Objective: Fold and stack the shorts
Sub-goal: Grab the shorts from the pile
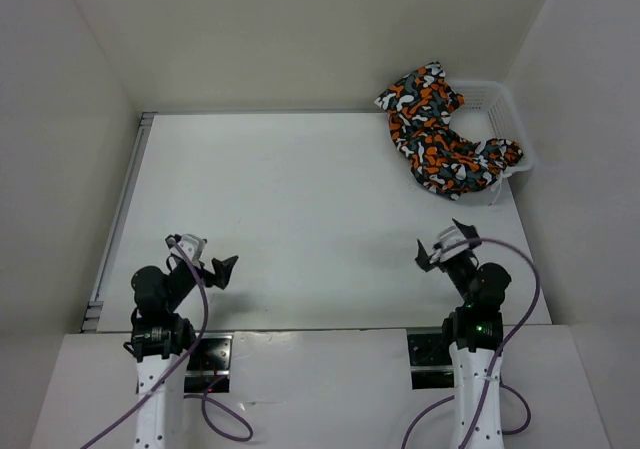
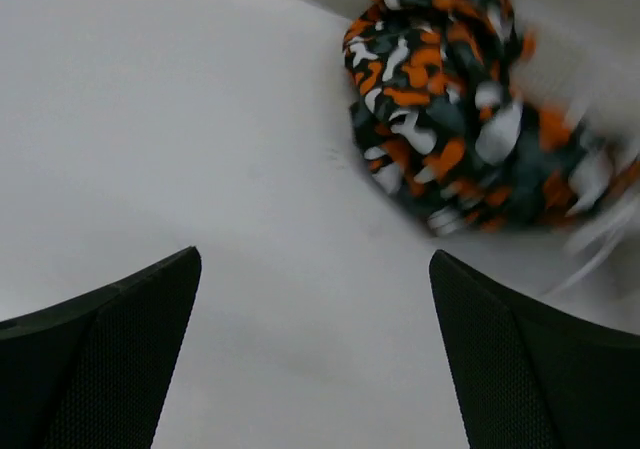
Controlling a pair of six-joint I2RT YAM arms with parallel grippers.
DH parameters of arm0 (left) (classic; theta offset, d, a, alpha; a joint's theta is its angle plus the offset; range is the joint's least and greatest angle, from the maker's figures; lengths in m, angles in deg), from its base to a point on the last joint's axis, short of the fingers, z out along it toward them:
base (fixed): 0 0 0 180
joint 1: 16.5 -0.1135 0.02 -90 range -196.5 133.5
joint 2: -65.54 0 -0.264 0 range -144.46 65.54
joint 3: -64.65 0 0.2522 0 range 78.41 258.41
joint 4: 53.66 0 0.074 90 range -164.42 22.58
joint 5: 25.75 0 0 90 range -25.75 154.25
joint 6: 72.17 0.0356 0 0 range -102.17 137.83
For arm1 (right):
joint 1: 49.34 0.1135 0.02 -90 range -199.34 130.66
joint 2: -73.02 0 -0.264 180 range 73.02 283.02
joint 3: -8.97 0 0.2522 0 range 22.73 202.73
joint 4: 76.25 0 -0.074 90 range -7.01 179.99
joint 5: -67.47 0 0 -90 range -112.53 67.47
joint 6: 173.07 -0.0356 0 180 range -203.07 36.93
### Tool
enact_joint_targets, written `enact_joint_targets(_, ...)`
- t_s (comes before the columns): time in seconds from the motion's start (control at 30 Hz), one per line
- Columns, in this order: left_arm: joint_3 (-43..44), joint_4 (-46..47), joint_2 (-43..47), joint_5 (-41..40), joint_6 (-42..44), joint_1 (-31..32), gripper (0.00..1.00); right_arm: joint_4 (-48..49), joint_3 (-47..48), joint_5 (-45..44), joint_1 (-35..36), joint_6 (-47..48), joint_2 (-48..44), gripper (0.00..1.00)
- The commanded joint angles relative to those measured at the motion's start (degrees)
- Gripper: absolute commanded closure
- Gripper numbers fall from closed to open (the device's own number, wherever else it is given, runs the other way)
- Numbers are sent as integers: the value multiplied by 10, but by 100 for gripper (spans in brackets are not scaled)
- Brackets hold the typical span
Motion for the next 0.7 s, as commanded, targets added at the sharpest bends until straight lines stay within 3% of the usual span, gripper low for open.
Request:
enact_joint_targets(0.0,50,-73,21,220,2,1,0,-83,65,328,4,753,-8,0)
enact_joint_targets(0.03,36,-106,21,193,2,1,0,-275,54,329,4,993,-8,2)
enact_joint_targets(0.07,27,-43,21,181,2,1,0,-194,33,344,4,1006,-8,2)
enact_joint_targets(0.1,17,111,21,167,2,1,0,-99,20,352,4,899,-8,2)
enact_joint_targets(0.13,5,185,21,154,2,1,0,114,8,352,4,809,-8,2)
enact_joint_targets(0.17,7,238,21,146,2,7,0,212,-2,343,15,709,-8,0)
enact_joint_targets(0.2,32,258,9,133,2,13,0,233,18,301,27,632,-3,0)
enact_joint_targets(0.23,63,250,-6,123,2,13,0,156,94,269,41,606,25,0)
enact_joint_targets(0.27,94,245,-31,110,2,22,0,141,134,228,71,555,55,0)
enact_joint_targets(0.3,161,239,-115,80,2,31,0,141,174,122,86,491,98,2)
enact_joint_targets(0.33,201,230,-174,58,2,36,0,149,219,61,101,359,221,2)
enact_joint_targets(0.37,250,217,-241,32,2,42,0,125,334,-8,114,288,296,2)
enact_joint_targets(0.4,310,148,-388,-26,2,54,0,100,400,-83,130,211,370,2)
enact_joint_targets(0.43,436,98,-456,-39,2,54,0,68,508,-202,131,108,500,2)
enact_joint_targets(0.47,493,-13,-581,-30,2,59,0,-9,544,-221,123,86,549,2)
enact_joint_targets(0.57,625,-161,-723,2,2,64,0,-154,621,-234,93,37,684,0)
enact_joint_targets(0.67,631,-175,-752,-2,2,70,0,-207,664,-204,31,-49,779,0)
